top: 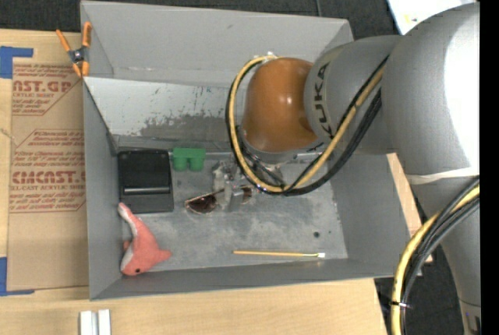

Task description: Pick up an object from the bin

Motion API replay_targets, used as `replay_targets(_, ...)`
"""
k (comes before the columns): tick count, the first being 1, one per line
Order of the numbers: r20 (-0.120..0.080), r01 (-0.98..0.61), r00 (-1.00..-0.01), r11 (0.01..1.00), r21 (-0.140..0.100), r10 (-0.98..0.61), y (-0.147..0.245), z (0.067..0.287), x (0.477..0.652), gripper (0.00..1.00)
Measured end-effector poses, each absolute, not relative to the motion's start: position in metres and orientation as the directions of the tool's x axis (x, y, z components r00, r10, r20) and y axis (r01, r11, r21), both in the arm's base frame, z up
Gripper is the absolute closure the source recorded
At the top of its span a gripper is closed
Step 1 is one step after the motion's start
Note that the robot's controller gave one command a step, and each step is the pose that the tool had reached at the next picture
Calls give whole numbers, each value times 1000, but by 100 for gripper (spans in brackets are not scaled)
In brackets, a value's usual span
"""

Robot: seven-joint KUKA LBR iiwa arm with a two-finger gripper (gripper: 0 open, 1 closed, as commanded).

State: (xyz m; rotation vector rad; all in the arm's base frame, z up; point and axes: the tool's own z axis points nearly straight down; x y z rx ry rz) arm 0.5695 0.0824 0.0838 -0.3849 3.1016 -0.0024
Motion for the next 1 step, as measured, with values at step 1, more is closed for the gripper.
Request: replay_targets(1,-18,-88,-996,996,0,-88,92,78,565,100)
